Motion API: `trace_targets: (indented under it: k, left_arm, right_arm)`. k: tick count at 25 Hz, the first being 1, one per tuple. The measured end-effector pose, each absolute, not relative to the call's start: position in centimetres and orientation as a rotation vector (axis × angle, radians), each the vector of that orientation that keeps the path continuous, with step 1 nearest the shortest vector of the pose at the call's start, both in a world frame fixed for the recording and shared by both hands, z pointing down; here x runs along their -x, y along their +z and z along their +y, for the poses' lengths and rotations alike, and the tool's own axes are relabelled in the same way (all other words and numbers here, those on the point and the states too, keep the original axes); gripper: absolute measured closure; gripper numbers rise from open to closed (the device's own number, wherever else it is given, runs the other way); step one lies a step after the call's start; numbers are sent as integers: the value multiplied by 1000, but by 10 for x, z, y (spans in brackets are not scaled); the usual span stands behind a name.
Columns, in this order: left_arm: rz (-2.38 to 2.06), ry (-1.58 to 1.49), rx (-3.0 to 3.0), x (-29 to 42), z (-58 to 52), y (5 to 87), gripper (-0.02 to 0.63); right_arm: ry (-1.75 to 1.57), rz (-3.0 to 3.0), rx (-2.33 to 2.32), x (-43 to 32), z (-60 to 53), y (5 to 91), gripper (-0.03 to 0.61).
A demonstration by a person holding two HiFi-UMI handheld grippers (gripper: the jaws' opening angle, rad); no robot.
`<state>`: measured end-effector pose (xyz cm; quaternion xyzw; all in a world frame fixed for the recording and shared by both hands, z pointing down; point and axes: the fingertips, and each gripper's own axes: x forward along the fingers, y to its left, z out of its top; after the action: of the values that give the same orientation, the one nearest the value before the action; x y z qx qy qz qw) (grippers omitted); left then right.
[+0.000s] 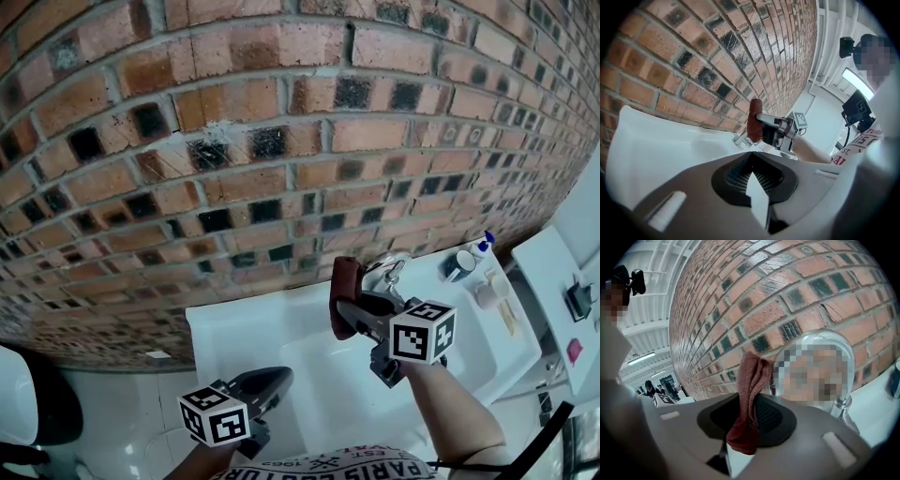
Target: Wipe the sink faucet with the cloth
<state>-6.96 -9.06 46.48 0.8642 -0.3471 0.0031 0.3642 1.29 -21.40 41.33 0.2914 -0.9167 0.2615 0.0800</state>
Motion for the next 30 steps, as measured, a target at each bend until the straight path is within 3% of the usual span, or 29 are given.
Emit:
trace_targets:
  k: [17, 30]
  left_arm:
    - [-898, 12, -2221, 70, -92, 463, 607]
    - [-909, 15, -2224, 68, -89, 460, 607]
  right_arm:
    - [831, -2748, -935, -27, -228, 409, 488]
    - [801, -2843, -1078, -87, -245, 359, 485]
